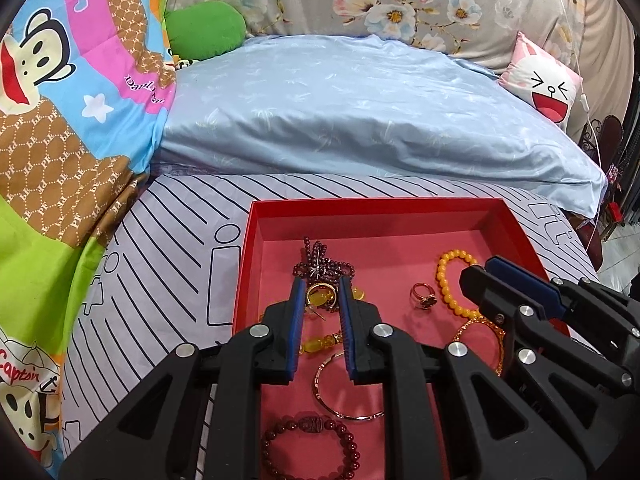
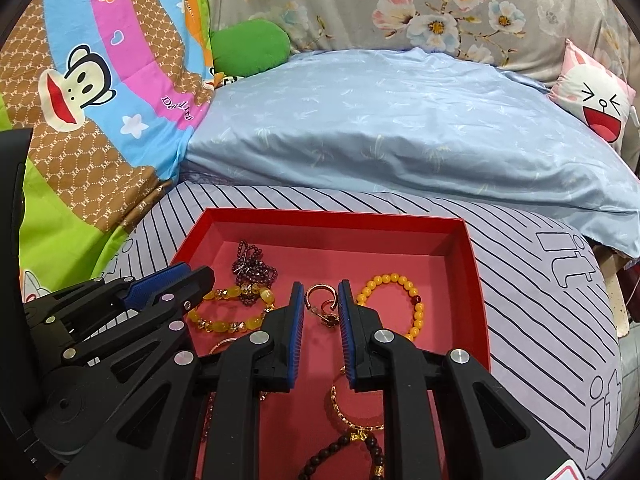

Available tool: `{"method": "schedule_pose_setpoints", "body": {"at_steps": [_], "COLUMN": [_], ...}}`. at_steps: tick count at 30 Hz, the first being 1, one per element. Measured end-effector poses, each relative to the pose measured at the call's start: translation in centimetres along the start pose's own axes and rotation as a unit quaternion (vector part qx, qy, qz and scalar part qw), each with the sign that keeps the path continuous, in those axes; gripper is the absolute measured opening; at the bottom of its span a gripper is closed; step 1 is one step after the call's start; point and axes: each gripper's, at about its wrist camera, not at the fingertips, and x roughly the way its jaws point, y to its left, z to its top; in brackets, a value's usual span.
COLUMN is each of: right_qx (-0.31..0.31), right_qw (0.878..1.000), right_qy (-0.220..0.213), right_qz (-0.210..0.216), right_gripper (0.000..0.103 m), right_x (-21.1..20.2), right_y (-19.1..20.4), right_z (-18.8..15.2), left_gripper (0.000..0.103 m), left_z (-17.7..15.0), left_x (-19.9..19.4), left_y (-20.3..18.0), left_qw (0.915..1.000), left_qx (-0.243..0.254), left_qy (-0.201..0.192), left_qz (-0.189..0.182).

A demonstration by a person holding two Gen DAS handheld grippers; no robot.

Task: Organize jewelry
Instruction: 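Lower the ring into the tray and open the right tool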

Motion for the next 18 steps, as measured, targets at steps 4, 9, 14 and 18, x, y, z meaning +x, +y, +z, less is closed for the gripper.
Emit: {"method": "schedule_pose_setpoints", "body": {"at_steps": [4, 9, 14, 18], "right_qx": [0.002, 0.002, 0.000, 0.001], "right_qw": [1.000, 1.000, 1.000, 1.000], "right_qy": [0.007, 0.011, 0.009, 0.009], "right_qz": [0.000, -0.002, -0.005, -0.005], "right_gripper": [0.017, 0.017, 0.018, 0.018], "right_x": [0.47, 0.81, 0.81, 0.80], "right_y": [-0.05, 0.00, 0.06, 0.12], "right_z": [0.05, 0.19, 0.13, 0.14], "left_gripper": [0.016, 0.017, 0.017, 0.023], "left_z": [0.06, 0.09, 0.08, 0.05], "left_x": [0.45, 0.75, 0.95, 1.01], "left_y": [0.03, 0.10, 0.22, 0.25], "left_qw": [1.0000, 0.9999, 0.9999, 0.9998], "left_qx": [0.000, -0.001, -0.002, -0.003], "left_qy": [0.007, 0.010, 0.009, 0.011], "left_qz": [0.002, 0.002, 0.008, 0.014]}}
